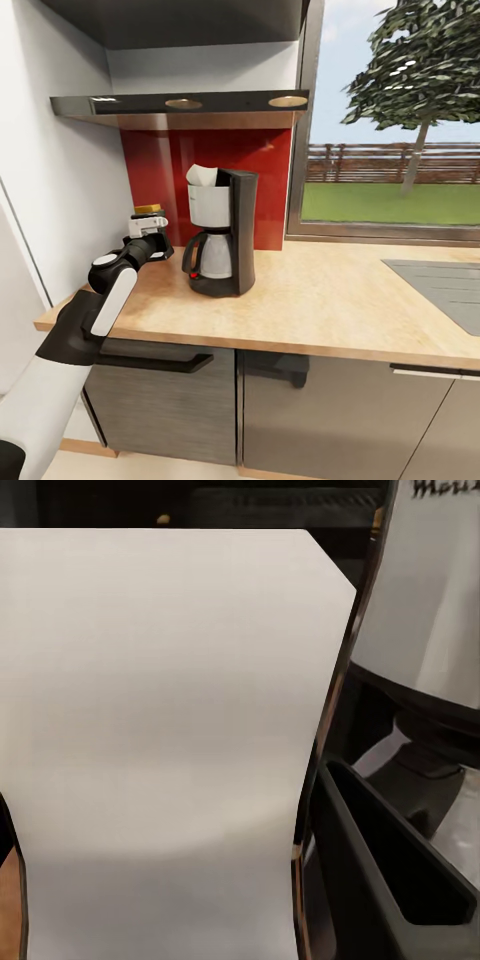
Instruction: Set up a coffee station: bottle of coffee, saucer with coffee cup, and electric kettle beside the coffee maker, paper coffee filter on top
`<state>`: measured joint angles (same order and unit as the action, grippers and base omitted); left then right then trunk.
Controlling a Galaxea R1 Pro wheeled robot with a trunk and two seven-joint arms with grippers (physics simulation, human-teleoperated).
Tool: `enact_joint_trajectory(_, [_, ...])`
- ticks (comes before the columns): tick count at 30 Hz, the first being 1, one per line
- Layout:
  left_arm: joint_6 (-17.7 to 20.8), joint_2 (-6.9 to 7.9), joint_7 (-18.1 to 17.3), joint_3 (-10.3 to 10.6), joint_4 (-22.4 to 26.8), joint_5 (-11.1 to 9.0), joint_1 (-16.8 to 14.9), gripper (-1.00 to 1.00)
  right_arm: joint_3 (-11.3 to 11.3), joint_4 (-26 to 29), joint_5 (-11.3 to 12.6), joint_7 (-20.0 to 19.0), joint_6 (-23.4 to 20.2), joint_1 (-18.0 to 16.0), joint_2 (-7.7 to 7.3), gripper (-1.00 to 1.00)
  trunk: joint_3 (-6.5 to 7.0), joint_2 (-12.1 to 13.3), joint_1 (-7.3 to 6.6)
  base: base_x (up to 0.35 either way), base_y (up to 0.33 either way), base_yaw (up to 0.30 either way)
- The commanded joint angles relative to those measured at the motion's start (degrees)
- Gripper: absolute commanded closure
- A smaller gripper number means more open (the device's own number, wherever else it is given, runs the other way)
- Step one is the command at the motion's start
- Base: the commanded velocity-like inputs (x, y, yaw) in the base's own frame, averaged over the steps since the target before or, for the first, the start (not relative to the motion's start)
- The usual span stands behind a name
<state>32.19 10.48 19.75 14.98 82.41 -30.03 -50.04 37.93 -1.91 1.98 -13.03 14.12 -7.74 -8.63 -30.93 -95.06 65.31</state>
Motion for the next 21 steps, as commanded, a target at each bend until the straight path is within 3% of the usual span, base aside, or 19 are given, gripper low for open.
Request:
enact_joint_trajectory(1, [0.2,0.06,0.5,0.1,0.1,-0.5,-0.1,1.00,0.2,-0.2,0.2,-0.2,0.4,-0.1,0.02,-1.00,-0.06,0.0,0.00,0.079,0.000,0.000])
enact_joint_trajectory(13, [0.2,0.06,0.5,0.1,0.1,-0.5,-0.1,1.00,0.1,-0.2,0.2,-0.2,0.4,-0.1,0.02,-1.00,-0.06,0.0,0.00,0.027,0.000,0.000])
enact_joint_trajectory(21, [0.2,0.08,0.5,0.1,-0.4,-0.5,-0.1,1.00,0.1,-0.2,0.2,-0.2,0.4,-0.1,0.02,-1.00,-1.50,-3.2,1.76,0.000,0.000,0.000])
